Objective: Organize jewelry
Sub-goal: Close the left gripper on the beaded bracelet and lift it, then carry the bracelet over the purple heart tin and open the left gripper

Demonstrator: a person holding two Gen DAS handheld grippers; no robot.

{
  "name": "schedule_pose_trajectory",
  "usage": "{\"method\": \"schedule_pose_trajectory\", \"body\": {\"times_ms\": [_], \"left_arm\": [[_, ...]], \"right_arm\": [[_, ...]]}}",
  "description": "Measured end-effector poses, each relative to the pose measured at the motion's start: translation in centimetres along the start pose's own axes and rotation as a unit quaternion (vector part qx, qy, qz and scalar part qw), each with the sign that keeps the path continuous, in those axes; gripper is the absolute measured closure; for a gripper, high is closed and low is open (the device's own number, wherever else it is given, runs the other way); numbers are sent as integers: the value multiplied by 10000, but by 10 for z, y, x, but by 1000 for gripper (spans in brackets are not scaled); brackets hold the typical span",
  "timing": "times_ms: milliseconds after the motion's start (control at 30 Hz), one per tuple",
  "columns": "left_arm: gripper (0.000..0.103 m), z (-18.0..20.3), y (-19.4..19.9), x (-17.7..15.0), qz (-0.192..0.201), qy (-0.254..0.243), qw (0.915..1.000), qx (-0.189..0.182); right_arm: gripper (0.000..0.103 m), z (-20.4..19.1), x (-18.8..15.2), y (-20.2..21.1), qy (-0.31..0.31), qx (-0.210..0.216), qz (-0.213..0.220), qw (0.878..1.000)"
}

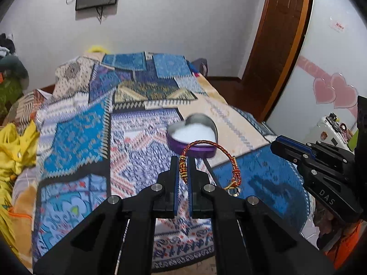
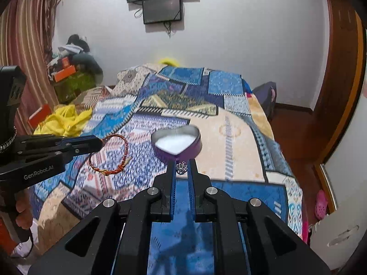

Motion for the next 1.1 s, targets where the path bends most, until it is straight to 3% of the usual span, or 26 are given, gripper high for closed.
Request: {"method": "schedule_pose_trajectory", "body": {"times_ms": [500, 1100], "left_arm": [[98, -17, -32, 29, 63, -111, 9998, 177], [98, -33, -95, 41, -244, -71, 9996, 154]], "right_arm": [[94, -7, 26, -22, 27, 139, 169, 9998], [94, -9, 29, -66, 174, 264, -152, 9994]]}}
Point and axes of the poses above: each gripper's, at about its wrist camera, not at the fingertips, and y roughly against the way its jaws point, z to its right, x to its top, the point moved 8 cm from there along -y, roughly the way its jaws point, and after that the axes turned 13 degrees about -y, right-handed, at the moved point
